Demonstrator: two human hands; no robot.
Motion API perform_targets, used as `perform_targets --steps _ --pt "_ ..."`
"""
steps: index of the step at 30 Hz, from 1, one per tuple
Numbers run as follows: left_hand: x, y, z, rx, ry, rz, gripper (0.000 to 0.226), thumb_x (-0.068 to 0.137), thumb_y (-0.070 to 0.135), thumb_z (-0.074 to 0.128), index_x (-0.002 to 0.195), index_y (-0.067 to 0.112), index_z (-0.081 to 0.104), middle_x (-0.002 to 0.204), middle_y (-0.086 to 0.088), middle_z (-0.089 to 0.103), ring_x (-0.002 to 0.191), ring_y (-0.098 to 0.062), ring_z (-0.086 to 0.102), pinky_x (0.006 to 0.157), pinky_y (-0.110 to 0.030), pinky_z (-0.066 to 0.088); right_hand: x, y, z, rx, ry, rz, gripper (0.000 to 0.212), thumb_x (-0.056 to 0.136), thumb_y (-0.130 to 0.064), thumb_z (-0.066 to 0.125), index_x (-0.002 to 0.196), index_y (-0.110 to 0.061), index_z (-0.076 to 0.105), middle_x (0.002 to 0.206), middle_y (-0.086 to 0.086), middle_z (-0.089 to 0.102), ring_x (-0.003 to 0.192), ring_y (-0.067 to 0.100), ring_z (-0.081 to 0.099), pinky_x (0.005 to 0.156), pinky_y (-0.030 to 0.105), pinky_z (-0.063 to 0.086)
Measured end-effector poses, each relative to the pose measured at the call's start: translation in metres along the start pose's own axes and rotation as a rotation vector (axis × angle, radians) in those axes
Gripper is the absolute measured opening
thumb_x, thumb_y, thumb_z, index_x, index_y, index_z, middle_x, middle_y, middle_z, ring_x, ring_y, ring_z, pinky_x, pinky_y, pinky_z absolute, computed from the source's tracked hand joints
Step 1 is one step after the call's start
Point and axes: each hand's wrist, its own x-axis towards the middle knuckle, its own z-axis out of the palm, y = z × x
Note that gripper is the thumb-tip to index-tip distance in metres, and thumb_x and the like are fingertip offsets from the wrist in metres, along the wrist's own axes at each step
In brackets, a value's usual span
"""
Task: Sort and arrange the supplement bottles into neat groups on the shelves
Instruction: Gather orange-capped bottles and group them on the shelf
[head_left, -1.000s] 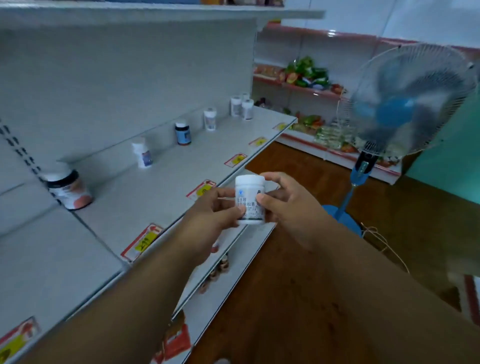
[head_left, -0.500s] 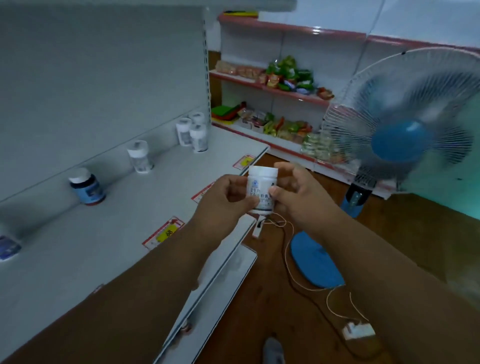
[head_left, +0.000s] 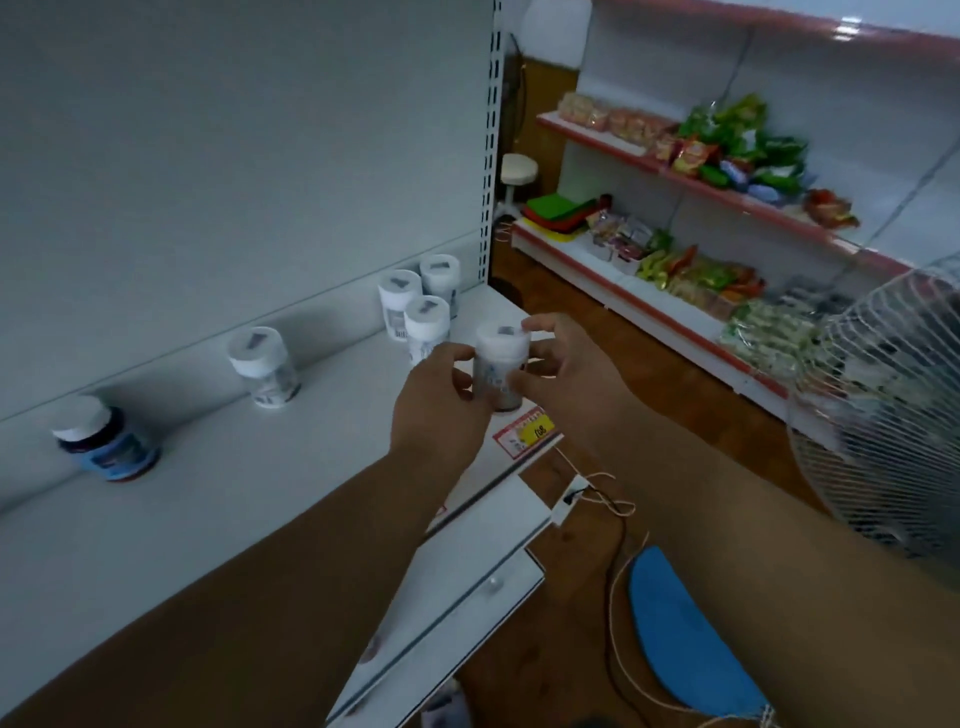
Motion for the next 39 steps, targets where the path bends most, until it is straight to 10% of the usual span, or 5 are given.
perform_targets --steps 17,22,29,39 --pt "0.063 0.017 0.075 0.036 0.160 -0.318 0.056 0.093 0.011 0.049 0.144 0.034 0.043 0.140 0.003 0.056 0.128 -0.021 0.053 0.092 -0.023 0.036 0.152 0.058 0.003 -0.157 -0.253 -0.334 0.038 0.090 -0.024 0.070 0.122 -0.021 0.049 0.108 -0.011 0.058 0.089 -0.009 0.055 0.069 -0.005 0.037" --pt "0.068 0.027 0.083 0.063 0.261 -0.387 0.055 0.092 0.010 0.049 0.143 0.031 0.046 0.139 0.002 0.057 0.126 -0.022 0.053 0.090 -0.023 0.039 0.164 0.069 0.009 -0.240 -0.266 -0.350 0.054 0.089 -0.043 0.068 0.133 -0.019 0.050 0.121 -0.003 0.067 0.103 0.007 0.062 0.088 0.018 0.048" --pt "0.024 0.033 0.074 0.155 0.372 -0.332 0.046 0.096 0.012 0.052 0.141 0.023 0.050 0.135 0.002 0.057 0.120 -0.015 0.056 0.094 -0.024 0.041 0.114 0.065 -0.006 -0.232 -0.197 -0.352 0.050 0.088 -0.026 0.072 0.129 -0.016 0.044 0.119 0.004 0.060 0.108 0.017 0.058 0.092 0.031 0.051" --pt "-0.188 -0.038 -0.027 0.205 0.667 -0.275 0.037 0.091 0.009 0.061 0.127 0.019 0.060 0.118 0.004 0.061 0.102 -0.010 0.060 0.087 -0.023 0.047 -0.073 -0.005 0.075 -0.130 -0.382 -0.702 0.044 0.086 -0.021 0.071 0.124 -0.014 0.053 0.116 0.001 0.058 0.092 0.001 0.049 0.080 0.008 0.038"
